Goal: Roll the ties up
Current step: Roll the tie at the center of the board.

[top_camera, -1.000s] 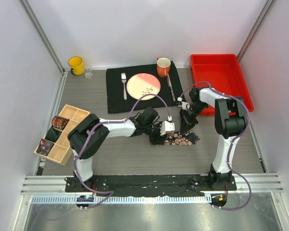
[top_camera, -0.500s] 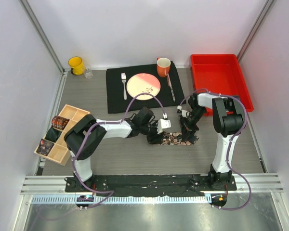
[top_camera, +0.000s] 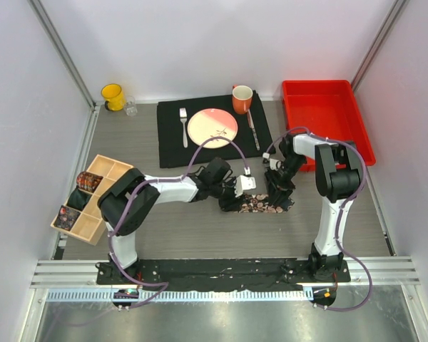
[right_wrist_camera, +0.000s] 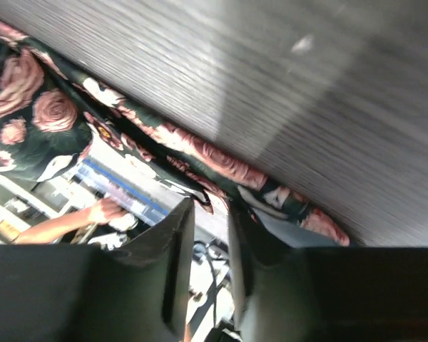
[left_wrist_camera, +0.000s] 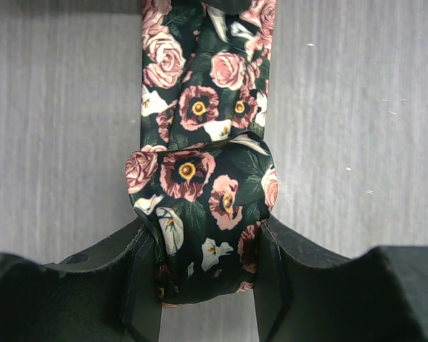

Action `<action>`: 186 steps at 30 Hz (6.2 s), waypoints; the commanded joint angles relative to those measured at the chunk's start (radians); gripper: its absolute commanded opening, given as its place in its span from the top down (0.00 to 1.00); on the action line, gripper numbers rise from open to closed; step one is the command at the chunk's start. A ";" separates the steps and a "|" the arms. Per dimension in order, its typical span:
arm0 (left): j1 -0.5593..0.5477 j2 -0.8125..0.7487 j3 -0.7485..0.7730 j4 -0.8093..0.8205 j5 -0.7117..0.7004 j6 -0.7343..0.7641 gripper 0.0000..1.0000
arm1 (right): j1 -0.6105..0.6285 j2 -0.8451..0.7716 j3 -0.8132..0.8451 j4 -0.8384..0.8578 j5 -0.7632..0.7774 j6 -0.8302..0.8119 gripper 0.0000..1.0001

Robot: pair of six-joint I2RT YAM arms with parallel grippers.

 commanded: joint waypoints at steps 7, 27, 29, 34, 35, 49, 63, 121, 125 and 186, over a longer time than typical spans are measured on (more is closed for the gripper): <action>0.002 0.090 0.005 -0.185 -0.105 0.063 0.85 | -0.017 -0.191 0.076 0.030 -0.154 -0.031 0.35; 0.002 0.109 0.013 -0.185 -0.074 0.069 0.84 | 0.112 -0.060 -0.050 0.277 -0.430 0.115 0.44; 0.002 0.109 0.012 -0.183 -0.071 0.067 0.84 | 0.117 -0.050 -0.053 0.281 -0.429 0.117 0.46; 0.002 0.106 0.012 -0.180 -0.073 0.064 0.84 | 0.118 -0.042 -0.060 0.280 -0.408 0.113 0.85; 0.004 0.104 0.012 -0.180 -0.074 0.064 0.83 | 0.118 -0.043 -0.063 0.277 -0.374 0.106 0.99; 0.045 -0.039 -0.044 0.097 0.095 -0.077 0.29 | 0.100 0.013 -0.063 0.294 -0.001 0.107 0.99; 0.051 0.108 -0.105 0.550 0.136 -0.302 0.15 | 0.101 0.013 -0.111 0.358 0.143 0.127 0.99; 0.010 -0.003 0.010 0.225 0.159 -0.129 0.15 | 0.074 0.053 -0.014 0.225 0.241 0.084 0.99; 0.008 0.041 0.028 0.336 0.199 -0.147 0.15 | 0.074 0.072 -0.004 0.229 0.209 0.081 0.99; -0.036 0.181 0.193 0.139 0.096 -0.200 0.34 | 0.046 0.012 -0.022 0.294 -0.030 0.038 0.99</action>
